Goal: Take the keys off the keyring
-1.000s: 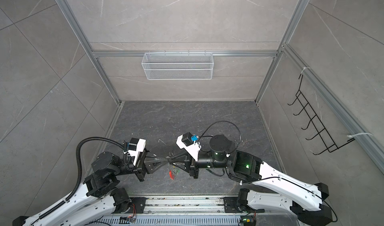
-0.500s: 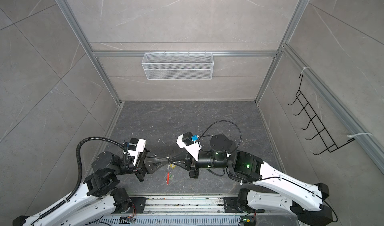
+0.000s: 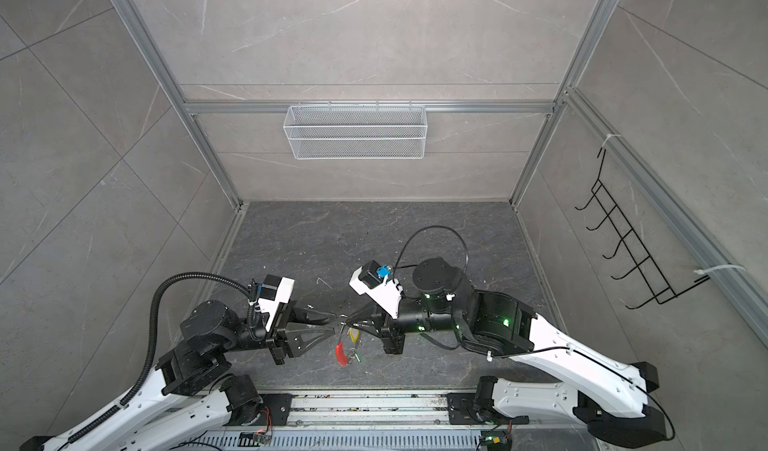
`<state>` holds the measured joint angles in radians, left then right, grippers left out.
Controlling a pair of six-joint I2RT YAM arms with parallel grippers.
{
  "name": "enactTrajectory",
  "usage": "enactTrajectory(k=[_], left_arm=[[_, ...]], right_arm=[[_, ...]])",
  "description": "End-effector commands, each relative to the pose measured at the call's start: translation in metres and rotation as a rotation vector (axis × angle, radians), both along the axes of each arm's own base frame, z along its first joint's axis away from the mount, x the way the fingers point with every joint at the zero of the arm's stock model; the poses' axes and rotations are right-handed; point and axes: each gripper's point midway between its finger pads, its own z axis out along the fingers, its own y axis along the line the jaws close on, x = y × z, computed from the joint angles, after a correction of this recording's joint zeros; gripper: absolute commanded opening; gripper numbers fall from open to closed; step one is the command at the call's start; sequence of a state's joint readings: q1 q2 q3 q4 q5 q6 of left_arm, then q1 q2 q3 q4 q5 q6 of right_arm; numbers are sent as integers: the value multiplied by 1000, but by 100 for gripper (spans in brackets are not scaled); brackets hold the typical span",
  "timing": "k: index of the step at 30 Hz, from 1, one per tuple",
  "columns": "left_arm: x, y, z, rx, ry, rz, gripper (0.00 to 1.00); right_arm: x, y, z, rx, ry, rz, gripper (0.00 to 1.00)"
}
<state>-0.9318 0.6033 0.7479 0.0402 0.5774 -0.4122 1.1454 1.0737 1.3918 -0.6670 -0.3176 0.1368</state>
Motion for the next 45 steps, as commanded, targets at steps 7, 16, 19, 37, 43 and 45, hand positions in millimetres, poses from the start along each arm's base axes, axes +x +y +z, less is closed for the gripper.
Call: enactTrajectory(k=[7,16,19,37,43,45], left_arm=[[-5,-7,-1,124,18,-55,24],[-6,-13,-6,175,40,-95,15],[-5,-14,-5,175,36,-93,14],[-2,-16,-3,149,20,-85,0],[3,-9,8,32,-44,-15,0],[4,-8,11,0,-67,-2,0]], right_arm=[[-4,-11,-20,-201,16,33,0],[-2,-10,-18,-226,12,30,0],[-2,-10,-20,-236,15,29,0],[6,0,-26,-266,25,17,0],[7,6,-11,-184,4,11,11],[8,6,-3,-140,-19,9,24]])
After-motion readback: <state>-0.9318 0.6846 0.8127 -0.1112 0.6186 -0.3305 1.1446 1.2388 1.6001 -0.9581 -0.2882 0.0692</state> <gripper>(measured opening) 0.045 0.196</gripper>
